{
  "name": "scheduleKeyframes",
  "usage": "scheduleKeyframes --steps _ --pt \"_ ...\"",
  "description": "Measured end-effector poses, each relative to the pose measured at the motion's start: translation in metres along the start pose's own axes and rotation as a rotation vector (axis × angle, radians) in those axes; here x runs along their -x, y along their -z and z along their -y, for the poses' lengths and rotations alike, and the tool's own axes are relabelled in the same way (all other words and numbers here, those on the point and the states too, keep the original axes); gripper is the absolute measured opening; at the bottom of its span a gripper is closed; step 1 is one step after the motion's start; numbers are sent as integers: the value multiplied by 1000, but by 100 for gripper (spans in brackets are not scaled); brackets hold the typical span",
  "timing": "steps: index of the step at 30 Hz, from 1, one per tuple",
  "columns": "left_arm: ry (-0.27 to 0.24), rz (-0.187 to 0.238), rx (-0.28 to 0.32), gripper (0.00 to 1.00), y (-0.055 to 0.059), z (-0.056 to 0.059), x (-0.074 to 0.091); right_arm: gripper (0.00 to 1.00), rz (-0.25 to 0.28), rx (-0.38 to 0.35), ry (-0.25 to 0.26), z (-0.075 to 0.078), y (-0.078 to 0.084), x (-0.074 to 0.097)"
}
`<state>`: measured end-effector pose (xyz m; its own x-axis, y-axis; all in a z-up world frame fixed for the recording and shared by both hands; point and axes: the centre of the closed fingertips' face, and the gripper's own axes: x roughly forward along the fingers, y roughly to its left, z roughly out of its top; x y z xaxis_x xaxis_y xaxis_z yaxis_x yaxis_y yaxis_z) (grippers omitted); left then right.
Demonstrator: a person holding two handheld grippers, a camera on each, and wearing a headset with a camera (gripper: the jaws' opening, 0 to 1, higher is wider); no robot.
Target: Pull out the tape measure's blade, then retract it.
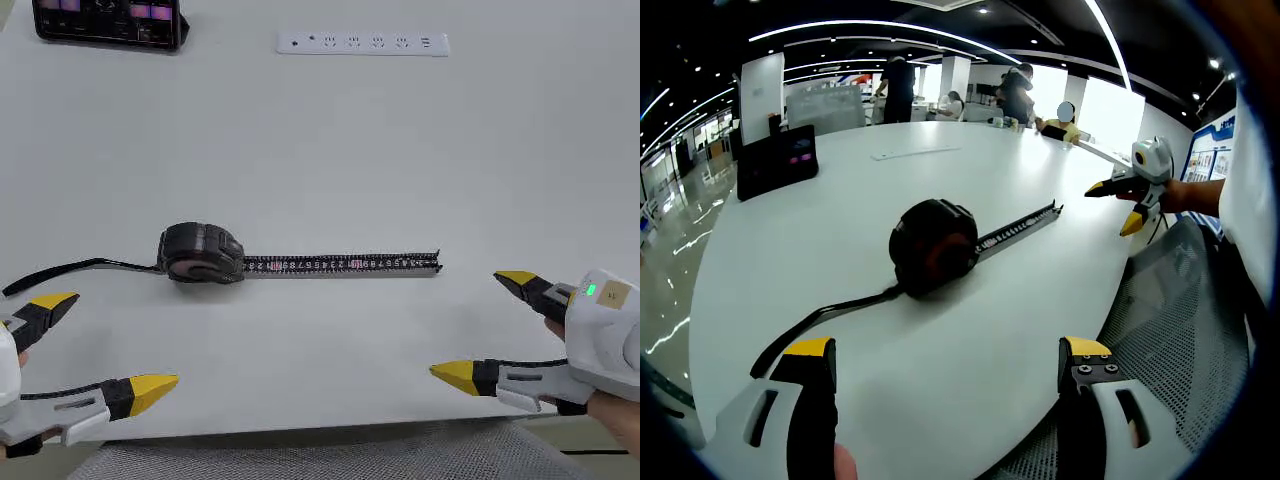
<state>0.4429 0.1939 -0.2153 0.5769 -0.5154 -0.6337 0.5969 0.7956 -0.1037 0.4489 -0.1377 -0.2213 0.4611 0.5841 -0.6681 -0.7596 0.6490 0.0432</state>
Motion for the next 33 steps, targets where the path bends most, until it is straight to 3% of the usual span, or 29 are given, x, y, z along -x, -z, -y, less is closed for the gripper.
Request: scheduleKeyframes --steps 33 --pt "-2 0 21 89 3 0 -2 84 4 -15 -3 -1 2 1"
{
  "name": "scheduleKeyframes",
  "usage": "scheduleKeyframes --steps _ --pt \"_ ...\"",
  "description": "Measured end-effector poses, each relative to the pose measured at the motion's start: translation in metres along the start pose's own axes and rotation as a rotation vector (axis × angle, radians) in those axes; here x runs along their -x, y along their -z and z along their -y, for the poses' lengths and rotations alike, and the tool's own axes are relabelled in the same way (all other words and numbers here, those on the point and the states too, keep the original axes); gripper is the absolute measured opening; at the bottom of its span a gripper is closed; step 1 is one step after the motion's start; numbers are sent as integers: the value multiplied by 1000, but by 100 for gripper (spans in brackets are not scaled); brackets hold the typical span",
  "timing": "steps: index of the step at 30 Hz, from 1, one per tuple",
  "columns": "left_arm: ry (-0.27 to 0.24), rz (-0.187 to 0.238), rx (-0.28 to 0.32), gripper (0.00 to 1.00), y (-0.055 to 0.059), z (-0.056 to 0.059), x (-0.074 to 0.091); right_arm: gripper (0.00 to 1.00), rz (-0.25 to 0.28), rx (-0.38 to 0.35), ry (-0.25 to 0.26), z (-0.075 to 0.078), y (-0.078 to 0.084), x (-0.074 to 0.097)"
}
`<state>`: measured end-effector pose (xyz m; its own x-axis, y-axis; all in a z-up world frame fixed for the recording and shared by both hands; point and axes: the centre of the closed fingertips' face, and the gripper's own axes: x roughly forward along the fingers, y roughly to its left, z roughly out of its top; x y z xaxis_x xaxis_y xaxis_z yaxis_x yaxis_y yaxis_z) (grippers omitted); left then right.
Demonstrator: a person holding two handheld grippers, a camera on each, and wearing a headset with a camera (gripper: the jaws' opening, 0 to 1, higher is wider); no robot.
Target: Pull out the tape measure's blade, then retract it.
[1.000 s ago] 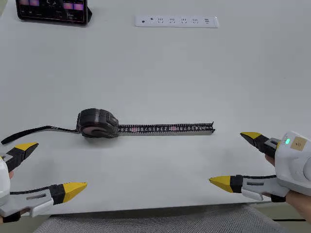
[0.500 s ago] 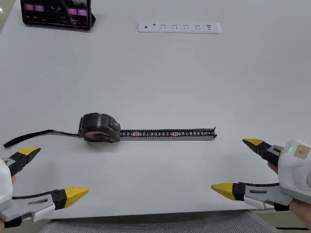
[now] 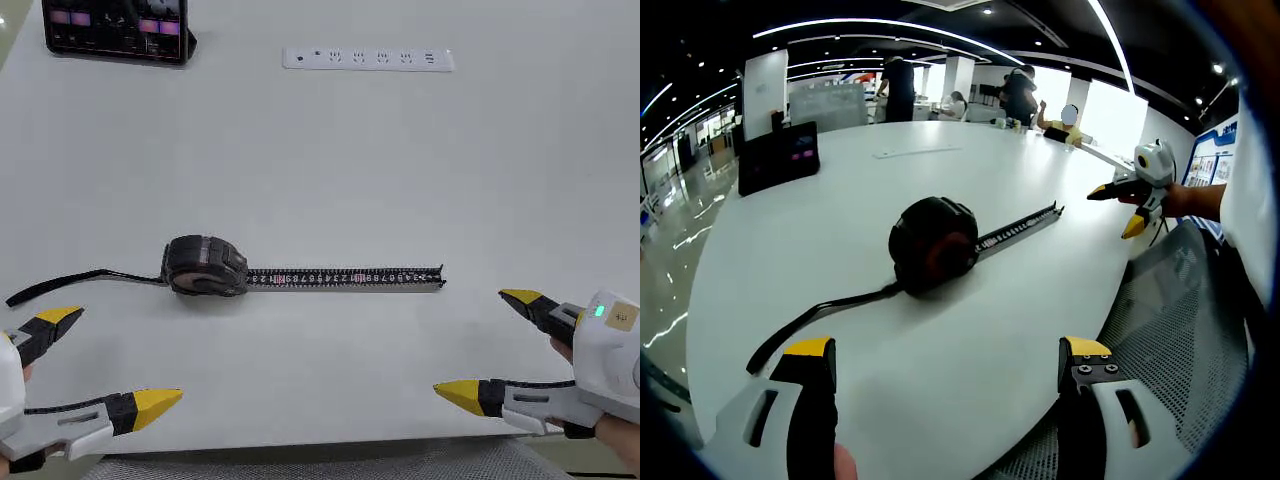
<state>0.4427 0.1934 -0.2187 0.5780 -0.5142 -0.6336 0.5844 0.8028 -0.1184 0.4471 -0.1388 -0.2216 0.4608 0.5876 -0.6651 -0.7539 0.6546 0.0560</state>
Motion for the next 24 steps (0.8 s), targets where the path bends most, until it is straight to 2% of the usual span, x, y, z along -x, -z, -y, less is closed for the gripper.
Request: scheduleKeyframes --steps 8,14,24 --pt "-5 5 8 90 -4 -1 -2 84 4 8 -5 2 -4 -3" --pt "-8 22 17 89 -15 -1 -8 84 8 23 -8 7 -11 -7" --pt "-6 27 12 88 -29 1 -23 83 9 40 -15 17 -18 -12"
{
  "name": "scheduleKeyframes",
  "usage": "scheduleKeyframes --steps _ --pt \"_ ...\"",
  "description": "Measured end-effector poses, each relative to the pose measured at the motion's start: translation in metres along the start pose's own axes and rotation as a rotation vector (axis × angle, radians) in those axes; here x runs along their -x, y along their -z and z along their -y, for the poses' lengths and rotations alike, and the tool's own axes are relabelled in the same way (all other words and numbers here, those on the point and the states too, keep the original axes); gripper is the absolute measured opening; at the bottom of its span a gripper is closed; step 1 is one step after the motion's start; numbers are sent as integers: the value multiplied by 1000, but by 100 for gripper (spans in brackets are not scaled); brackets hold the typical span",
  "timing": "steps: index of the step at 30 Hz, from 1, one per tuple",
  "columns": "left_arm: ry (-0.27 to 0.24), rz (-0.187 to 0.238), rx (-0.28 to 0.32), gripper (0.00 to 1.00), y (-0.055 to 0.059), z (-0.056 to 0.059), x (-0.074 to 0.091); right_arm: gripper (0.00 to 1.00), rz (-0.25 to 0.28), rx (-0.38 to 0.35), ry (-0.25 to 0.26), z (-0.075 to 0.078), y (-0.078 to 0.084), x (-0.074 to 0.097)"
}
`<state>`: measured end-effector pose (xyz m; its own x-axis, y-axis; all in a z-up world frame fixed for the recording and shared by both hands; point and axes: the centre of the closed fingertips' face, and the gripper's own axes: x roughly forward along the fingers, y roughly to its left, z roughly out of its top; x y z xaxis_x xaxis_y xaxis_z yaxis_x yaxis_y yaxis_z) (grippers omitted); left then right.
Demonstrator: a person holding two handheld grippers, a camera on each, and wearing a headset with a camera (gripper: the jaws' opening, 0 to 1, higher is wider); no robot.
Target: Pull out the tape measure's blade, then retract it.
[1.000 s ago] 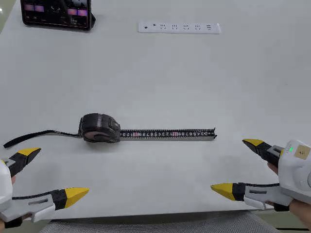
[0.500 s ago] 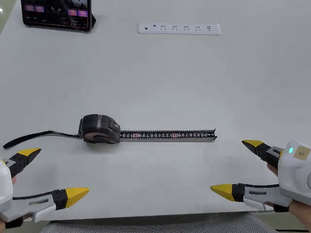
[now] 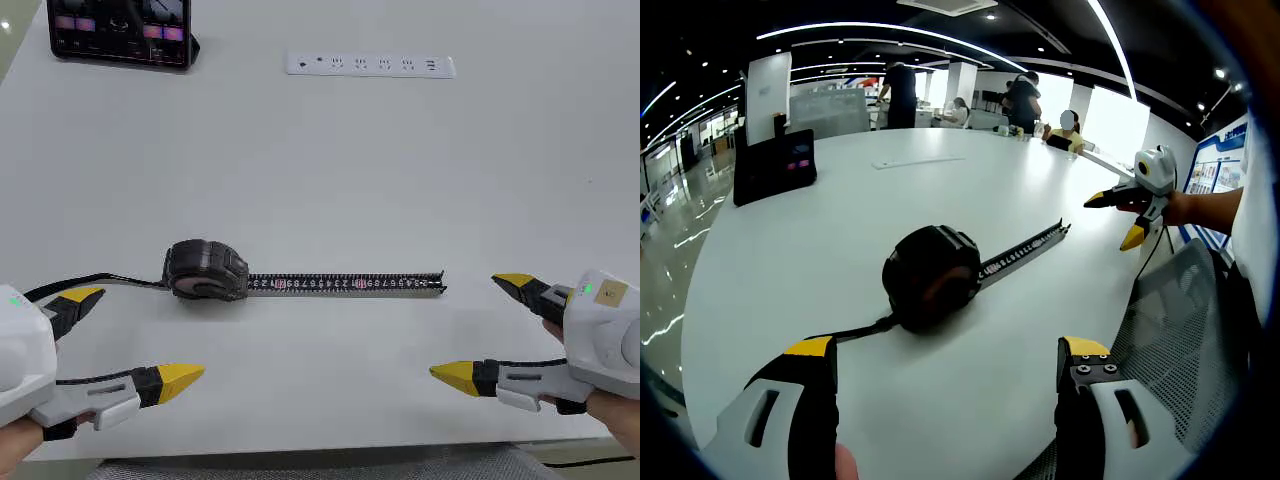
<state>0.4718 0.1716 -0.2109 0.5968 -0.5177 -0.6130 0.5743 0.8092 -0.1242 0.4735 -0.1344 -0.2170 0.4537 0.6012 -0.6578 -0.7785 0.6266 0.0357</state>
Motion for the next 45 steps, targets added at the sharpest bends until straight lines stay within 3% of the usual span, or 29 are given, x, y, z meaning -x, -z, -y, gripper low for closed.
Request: scheduleKeyframes --steps 11,36,45 --pt "-10 7 6 85 -9 0 -13 81 -8 12 -5 11 -2 -2" --pt "-68 49 117 86 -29 -11 -42 81 -16 36 -21 25 -11 -8" --pt "-66 64 145 86 -36 -7 -53 79 -2 28 -28 28 -15 -12"
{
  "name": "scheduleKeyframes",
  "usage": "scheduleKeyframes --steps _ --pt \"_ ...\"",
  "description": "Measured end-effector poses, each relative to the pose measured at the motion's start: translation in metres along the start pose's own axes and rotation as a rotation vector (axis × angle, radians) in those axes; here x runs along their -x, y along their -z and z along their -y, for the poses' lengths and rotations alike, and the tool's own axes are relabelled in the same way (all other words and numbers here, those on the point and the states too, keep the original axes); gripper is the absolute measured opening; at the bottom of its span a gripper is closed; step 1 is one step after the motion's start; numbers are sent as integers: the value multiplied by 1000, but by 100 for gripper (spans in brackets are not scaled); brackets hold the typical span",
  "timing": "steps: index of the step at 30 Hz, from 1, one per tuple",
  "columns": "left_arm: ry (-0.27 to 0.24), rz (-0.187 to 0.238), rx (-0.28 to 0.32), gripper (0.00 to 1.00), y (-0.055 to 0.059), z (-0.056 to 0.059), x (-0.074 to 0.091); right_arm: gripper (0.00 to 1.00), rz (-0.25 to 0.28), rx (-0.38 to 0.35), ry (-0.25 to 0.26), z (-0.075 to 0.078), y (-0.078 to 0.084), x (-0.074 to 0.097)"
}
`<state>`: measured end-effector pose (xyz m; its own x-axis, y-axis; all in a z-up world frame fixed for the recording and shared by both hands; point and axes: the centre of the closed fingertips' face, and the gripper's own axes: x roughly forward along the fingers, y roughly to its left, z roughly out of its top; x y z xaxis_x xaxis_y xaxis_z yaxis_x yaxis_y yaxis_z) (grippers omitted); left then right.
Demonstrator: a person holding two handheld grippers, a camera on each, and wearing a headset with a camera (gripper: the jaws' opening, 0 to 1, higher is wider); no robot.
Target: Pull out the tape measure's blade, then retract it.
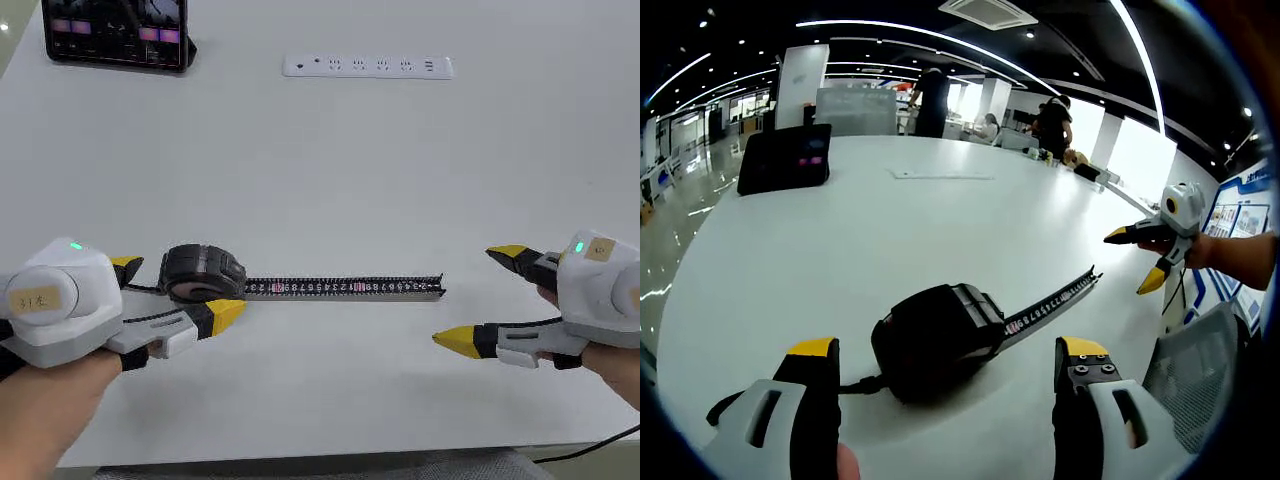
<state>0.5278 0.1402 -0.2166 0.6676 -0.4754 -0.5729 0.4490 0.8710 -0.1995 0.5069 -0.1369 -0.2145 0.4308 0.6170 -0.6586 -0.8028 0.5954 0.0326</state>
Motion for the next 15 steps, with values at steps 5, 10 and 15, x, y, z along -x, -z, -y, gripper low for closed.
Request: scheduleKeyframes --steps 5,10,15 --pt "-2 3 19 86 0 1 -4 74 4 2 -10 1 -1 -3" --pt "-1 5 50 86 2 2 -6 74 -2 9 -18 0 -2 -6" --pt "-4 6 72 85 3 3 -9 74 -4 12 -23 2 -1 -9"
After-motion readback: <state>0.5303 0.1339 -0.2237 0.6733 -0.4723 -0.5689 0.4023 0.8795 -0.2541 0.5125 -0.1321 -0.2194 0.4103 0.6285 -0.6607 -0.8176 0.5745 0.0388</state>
